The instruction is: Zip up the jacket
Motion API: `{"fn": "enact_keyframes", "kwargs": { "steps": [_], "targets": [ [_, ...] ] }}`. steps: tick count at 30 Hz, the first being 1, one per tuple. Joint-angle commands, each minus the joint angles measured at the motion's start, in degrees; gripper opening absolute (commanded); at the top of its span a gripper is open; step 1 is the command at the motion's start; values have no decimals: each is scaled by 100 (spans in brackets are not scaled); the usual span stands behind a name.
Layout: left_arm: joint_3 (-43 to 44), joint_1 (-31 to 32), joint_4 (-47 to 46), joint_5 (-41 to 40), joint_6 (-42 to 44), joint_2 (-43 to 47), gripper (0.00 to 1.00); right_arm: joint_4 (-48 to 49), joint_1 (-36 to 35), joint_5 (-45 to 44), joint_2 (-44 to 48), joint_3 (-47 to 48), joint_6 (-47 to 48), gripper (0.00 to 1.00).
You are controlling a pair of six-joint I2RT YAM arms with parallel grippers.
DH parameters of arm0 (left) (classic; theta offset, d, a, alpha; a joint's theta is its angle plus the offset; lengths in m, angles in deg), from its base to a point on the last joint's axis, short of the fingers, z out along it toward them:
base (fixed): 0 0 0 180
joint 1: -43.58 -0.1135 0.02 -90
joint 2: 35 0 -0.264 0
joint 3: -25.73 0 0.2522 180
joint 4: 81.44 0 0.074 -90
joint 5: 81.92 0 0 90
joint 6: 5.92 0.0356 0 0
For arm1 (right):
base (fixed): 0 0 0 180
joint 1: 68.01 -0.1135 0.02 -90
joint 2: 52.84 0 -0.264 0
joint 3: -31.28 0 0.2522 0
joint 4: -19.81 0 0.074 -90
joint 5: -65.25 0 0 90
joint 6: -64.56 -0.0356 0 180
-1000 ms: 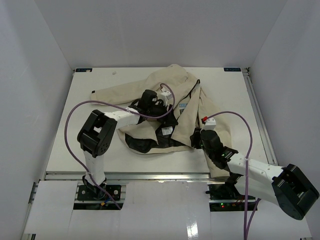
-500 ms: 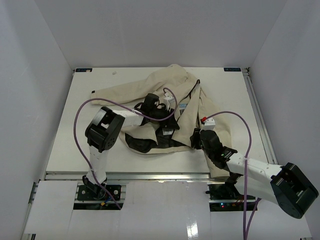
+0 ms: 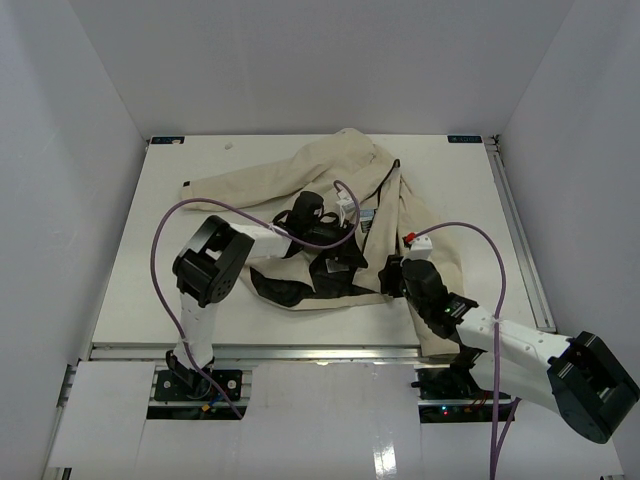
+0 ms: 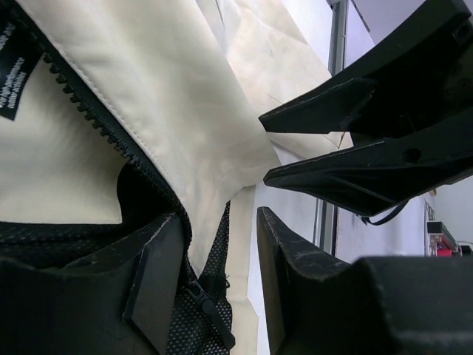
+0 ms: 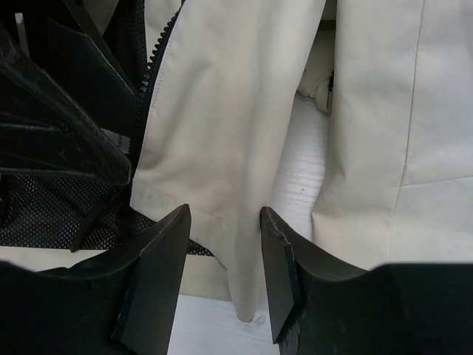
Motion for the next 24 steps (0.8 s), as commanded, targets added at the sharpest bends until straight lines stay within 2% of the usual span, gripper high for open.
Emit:
{"fn": "enact_keyframes", "kwargs": {
  "steps": [1,8,10,12,14,18,24],
  "targets": [
    [147,107,241,95,279,266,56,61,23,-80,56,250,74,50],
    [477,260,922,-690,586,-20,56,61,20,-60,-2,259,65,50],
    [487,282,908,-697,590,-1,39,49,29,-41,28,260,66,50],
    [425,296,814,-705,512,93,14,-39,29,-33,100,274,72,50],
    [311,296,671,-681,412,321,2,-222,29,-20,216,316,56,50],
    [84,296,401,-805,46,869,0,-362,20,208,943,272,-2,51],
    [-191,313,-16,-672,-391,1231,0,831,-58,1310,1646,-361,217,50]
  ]
}}
